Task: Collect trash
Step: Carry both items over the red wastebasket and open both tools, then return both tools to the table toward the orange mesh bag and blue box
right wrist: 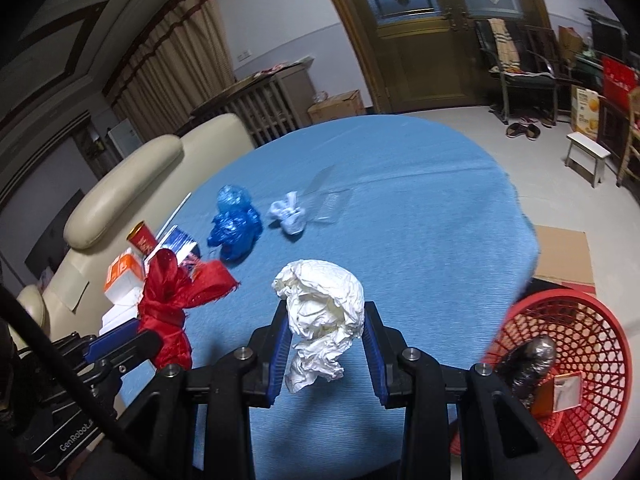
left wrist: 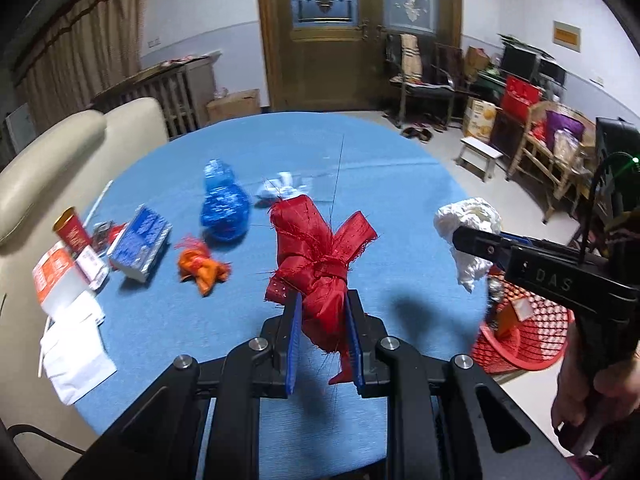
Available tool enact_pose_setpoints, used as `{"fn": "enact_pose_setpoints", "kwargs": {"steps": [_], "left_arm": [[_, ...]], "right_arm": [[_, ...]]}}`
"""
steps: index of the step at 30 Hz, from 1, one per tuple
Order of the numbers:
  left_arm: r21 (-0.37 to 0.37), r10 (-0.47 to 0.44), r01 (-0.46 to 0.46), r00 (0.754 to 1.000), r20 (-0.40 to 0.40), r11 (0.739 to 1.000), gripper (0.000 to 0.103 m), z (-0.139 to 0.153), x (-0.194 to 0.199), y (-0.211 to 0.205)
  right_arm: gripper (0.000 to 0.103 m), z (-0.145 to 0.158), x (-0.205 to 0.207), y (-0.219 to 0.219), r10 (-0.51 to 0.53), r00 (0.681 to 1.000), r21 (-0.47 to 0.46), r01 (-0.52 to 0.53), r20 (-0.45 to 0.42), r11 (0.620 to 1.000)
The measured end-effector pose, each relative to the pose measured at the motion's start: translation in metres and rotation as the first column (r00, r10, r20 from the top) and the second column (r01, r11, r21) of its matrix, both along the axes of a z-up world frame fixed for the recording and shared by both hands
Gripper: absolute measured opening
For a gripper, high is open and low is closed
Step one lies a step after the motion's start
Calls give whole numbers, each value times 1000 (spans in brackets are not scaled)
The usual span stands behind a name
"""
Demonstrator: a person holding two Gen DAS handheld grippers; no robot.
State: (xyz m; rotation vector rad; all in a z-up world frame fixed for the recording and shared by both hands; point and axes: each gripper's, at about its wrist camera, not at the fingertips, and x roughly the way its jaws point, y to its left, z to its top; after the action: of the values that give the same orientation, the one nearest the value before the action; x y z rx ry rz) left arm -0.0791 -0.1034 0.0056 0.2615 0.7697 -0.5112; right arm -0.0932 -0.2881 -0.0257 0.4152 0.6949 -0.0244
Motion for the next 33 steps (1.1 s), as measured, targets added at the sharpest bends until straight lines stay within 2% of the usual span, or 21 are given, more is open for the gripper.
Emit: {"fn": "enact_pose_setpoints", "kwargs": {"steps": [6, 9, 13, 18, 25, 33], "left_arm": [[-26, -100, 99, 994, -38, 995, 22, 10, -3, -26], [-43, -162, 159, 983, -86, 986, 22, 11, -3, -46], [-34, -231, 229, 967, -110, 973, 22, 8, -8, -74], [-15, -330, 332, 932, -152, 943, 22, -1, -15, -115], [30, -441, 460, 867, -231, 887, 23, -29, -32, -171], [37, -500, 530, 818, -286, 847, 25, -46, -42, -204]], "right_arm": [[37, 3, -20, -31, -68, 998, 1, 68, 19, 998], [37, 3, -34, -49, -111, 994, -8, 111, 22, 994], [38, -3, -59, -78, -187, 982, -16, 187, 7, 982], [38, -25, -86, -114, -273, 961, 6, 274, -52, 962], [39, -51, -119, -152, -345, 930, 43, 353, -124, 935], [39, -69, -137, -173, -371, 913, 83, 388, -167, 918]]}}
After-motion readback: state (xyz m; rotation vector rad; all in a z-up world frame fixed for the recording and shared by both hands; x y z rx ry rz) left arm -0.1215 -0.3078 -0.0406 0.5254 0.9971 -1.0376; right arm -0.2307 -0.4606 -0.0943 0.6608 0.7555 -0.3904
